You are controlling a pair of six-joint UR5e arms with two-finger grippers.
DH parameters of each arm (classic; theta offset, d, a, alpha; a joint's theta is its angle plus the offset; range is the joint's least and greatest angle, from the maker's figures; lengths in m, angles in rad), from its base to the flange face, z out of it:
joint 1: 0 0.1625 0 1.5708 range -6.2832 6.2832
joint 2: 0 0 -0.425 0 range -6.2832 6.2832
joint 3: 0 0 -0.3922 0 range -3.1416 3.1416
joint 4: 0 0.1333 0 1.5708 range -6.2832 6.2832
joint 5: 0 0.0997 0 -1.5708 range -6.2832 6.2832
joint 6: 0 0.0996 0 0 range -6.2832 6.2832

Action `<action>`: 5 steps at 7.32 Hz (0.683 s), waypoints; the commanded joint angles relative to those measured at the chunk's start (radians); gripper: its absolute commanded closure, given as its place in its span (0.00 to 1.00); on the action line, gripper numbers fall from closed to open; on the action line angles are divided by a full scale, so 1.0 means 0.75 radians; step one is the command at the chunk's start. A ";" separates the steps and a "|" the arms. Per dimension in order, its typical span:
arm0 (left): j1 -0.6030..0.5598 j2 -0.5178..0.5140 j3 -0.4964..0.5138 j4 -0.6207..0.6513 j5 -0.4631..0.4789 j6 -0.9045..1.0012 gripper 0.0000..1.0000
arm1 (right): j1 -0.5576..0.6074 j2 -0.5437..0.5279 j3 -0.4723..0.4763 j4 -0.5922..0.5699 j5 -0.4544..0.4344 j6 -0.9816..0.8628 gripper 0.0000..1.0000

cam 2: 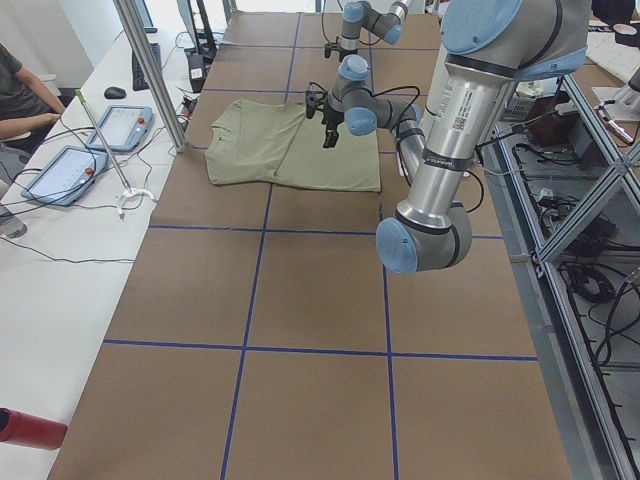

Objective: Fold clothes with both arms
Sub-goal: 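Release the sleeve with the left gripper while the right gripper moves to the hem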

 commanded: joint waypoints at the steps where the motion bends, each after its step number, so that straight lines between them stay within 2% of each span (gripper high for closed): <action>1: 0.002 0.007 -0.001 0.000 0.004 -0.001 0.00 | -0.181 -0.008 0.022 -0.005 -0.093 0.088 0.00; 5: 0.006 0.003 -0.003 0.000 0.004 -0.012 0.00 | -0.210 -0.026 0.011 -0.015 -0.087 0.088 0.01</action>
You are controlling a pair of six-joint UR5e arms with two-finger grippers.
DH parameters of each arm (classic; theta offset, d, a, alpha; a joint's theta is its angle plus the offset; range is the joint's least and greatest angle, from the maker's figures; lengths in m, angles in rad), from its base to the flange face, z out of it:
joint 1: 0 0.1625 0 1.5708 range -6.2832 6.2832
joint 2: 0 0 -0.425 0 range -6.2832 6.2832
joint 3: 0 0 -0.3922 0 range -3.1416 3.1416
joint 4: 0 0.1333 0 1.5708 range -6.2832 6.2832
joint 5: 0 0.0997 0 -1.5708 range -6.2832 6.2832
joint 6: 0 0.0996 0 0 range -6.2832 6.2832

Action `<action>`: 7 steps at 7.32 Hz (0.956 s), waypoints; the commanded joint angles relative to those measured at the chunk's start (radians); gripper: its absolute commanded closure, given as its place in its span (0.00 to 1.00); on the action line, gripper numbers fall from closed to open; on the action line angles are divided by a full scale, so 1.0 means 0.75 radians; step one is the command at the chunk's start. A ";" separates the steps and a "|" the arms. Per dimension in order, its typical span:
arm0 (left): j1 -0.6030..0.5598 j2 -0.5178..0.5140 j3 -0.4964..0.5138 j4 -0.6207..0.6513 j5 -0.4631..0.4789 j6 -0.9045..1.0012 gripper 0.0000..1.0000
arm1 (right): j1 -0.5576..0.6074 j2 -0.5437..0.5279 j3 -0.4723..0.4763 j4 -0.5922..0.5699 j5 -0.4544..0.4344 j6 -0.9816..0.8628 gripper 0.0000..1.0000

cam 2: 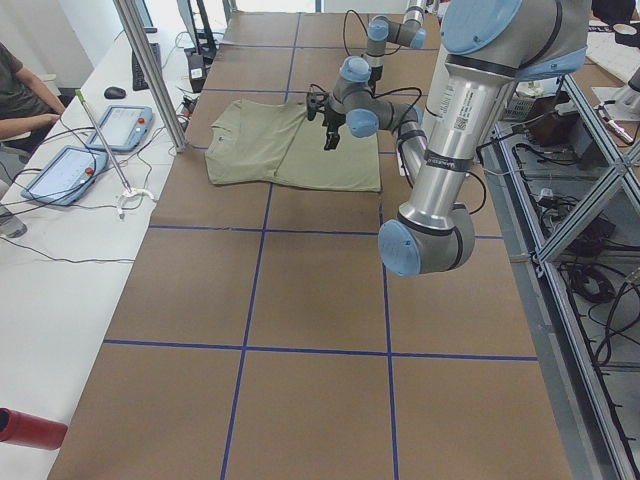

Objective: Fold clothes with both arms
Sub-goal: 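Move the left gripper to the hem corner nearest the robot and grasp both corners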

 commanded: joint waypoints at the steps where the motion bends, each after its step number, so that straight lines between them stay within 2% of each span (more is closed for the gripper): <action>1: -0.001 0.000 -0.002 0.000 0.002 -0.002 0.00 | -0.003 -0.005 -0.017 -0.002 0.006 0.001 0.01; 4: -0.003 0.000 -0.006 0.002 0.000 -0.002 0.00 | -0.005 -0.003 -0.043 -0.002 0.010 -0.002 0.07; 5: -0.003 0.000 -0.012 0.000 0.000 -0.002 0.00 | -0.005 -0.003 -0.050 -0.004 0.012 -0.002 0.15; 7: -0.003 0.000 -0.019 0.000 -0.002 -0.002 0.00 | -0.003 -0.005 -0.048 -0.002 0.028 -0.002 0.42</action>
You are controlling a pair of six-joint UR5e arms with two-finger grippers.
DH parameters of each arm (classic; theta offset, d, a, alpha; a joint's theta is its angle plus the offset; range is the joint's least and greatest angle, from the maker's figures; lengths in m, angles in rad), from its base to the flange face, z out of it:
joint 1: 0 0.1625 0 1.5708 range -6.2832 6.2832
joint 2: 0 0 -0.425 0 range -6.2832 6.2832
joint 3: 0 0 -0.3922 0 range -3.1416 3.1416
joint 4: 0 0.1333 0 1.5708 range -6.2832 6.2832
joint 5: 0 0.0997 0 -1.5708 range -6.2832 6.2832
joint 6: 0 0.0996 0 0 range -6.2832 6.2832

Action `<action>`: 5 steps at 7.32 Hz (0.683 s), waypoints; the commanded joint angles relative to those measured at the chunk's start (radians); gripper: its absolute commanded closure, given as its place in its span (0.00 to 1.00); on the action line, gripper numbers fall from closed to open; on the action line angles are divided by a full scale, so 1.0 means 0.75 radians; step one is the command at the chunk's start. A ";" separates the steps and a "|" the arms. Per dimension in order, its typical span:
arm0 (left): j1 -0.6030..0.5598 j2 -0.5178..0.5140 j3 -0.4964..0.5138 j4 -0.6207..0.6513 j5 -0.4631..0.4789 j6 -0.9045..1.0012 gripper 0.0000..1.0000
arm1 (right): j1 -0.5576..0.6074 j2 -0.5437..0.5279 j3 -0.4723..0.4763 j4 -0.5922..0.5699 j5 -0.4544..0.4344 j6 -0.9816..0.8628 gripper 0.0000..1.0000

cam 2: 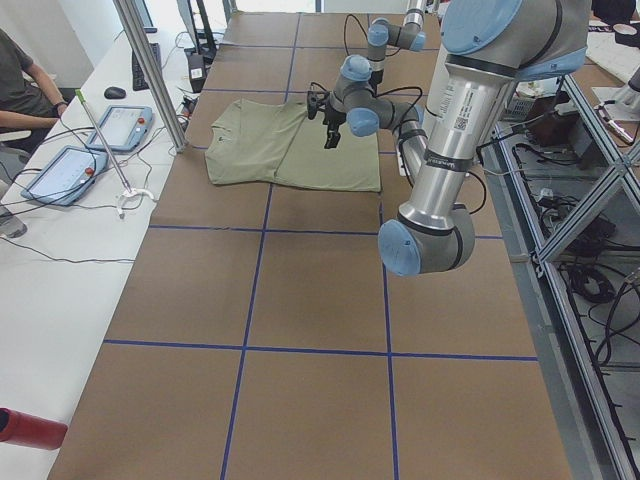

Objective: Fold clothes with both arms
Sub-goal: 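Move the left gripper to the hem corner nearest the robot and grasp both corners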

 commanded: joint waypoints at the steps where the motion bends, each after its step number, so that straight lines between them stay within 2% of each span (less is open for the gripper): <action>1: 0.000 0.000 -0.004 -0.001 -0.002 0.000 0.01 | 0.003 -0.001 0.002 0.000 0.014 0.000 0.53; 5: -0.002 0.002 -0.010 0.001 -0.004 0.002 0.02 | 0.005 -0.001 0.017 0.000 0.019 0.000 0.74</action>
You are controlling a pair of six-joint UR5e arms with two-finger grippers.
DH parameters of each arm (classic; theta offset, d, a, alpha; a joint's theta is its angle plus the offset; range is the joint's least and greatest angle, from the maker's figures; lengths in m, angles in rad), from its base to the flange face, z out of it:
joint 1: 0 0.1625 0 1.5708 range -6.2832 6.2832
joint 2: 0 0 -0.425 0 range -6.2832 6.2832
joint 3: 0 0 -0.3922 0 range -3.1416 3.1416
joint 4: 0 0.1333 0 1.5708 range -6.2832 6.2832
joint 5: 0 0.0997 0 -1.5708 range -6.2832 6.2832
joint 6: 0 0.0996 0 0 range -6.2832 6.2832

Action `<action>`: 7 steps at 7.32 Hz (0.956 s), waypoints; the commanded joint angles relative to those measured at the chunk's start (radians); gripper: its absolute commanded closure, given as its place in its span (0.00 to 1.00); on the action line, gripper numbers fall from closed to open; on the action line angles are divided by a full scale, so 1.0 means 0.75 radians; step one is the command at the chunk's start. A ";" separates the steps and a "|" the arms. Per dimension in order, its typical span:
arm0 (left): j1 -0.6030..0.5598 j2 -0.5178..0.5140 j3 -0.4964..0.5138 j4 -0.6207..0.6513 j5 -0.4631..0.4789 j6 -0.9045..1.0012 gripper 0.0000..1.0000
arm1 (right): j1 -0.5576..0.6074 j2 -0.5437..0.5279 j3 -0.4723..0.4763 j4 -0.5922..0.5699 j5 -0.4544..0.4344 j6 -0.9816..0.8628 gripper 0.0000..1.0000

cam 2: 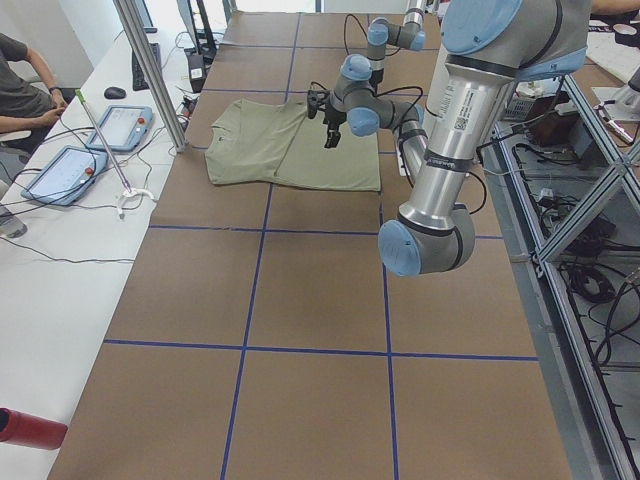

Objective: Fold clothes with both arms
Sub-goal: 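Move the left gripper to the hem corner nearest the robot and grasp both corners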

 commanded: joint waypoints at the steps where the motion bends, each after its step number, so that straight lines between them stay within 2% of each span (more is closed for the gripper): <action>1: 0.000 0.000 -0.006 0.000 0.000 0.000 0.02 | 0.002 0.000 0.016 0.000 0.000 0.000 0.75; 3: 0.000 0.000 -0.006 0.000 0.000 -0.002 0.02 | 0.004 0.000 0.029 0.000 0.002 0.002 0.78; 4: 0.000 0.002 -0.002 0.000 0.002 -0.002 0.02 | 0.004 0.000 0.035 0.000 0.000 0.006 0.95; 5: 0.010 0.000 0.012 0.000 0.002 -0.010 0.01 | 0.004 0.000 0.041 0.000 -0.014 0.008 1.00; 7: 0.171 0.100 0.039 -0.012 0.024 -0.148 0.01 | 0.028 0.002 0.082 0.002 -0.010 0.008 1.00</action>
